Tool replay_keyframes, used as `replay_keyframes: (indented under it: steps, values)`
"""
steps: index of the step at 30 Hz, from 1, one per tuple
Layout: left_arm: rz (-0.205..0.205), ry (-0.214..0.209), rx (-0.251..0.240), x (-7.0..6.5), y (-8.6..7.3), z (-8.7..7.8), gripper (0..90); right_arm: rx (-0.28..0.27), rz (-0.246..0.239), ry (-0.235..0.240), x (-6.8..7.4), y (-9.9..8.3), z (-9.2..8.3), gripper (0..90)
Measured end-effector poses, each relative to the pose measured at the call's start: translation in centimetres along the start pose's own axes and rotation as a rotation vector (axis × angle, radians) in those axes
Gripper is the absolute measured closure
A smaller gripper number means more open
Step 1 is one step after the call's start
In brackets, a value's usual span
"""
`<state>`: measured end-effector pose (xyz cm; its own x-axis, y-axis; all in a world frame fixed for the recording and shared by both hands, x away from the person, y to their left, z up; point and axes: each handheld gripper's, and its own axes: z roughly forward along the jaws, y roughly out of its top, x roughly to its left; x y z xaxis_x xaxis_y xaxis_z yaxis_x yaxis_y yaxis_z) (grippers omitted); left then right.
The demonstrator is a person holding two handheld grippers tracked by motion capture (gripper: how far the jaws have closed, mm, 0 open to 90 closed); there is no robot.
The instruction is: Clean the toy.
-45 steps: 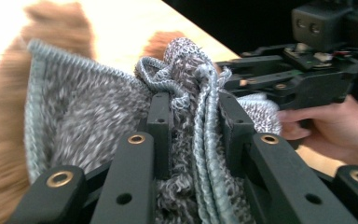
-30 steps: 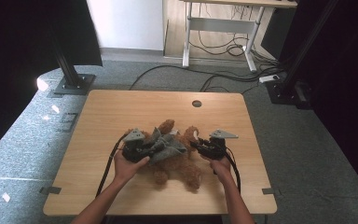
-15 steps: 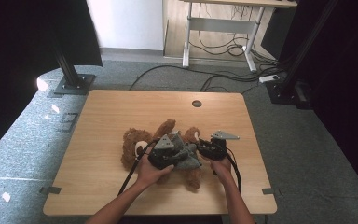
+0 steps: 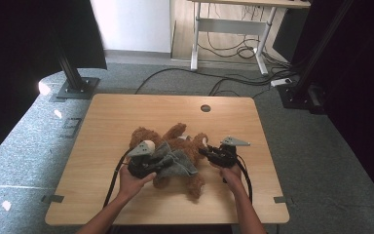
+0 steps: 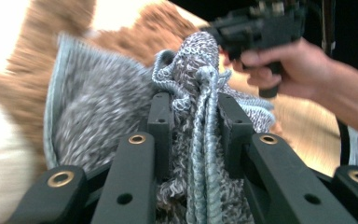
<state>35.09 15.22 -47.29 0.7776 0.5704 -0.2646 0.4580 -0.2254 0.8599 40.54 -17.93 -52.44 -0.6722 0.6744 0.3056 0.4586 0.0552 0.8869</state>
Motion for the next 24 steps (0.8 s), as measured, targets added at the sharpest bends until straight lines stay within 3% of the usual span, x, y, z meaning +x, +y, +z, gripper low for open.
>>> replay_keyframes:
  steps: [4,8,12,14,18,24]
  values:
    - [-0.024,0.014,-0.031,1.3,1.5,-0.6,69.8,-0.012,-0.024,0.016,0.2,0.0,-0.1,68.6]
    - [-0.034,0.035,-0.031,2.5,3.4,0.2,69.5,-0.016,-0.031,0.024,0.2,0.0,0.0,68.6]
    - [-0.052,0.054,-0.006,3.8,5.2,1.6,69.5,-0.023,-0.058,0.038,0.5,0.0,-0.1,68.7]
    - [-0.059,0.071,0.033,4.5,5.8,2.5,69.5,-0.022,-0.069,0.037,0.6,0.0,-0.1,68.6]
    - [-0.094,0.102,0.115,5.9,5.7,3.4,69.5,-0.020,-0.072,0.031,0.5,0.0,-0.2,68.6]
    - [-0.149,0.087,0.061,7.1,4.8,1.3,69.7,-0.023,-0.092,0.033,0.6,0.0,-0.4,68.6]
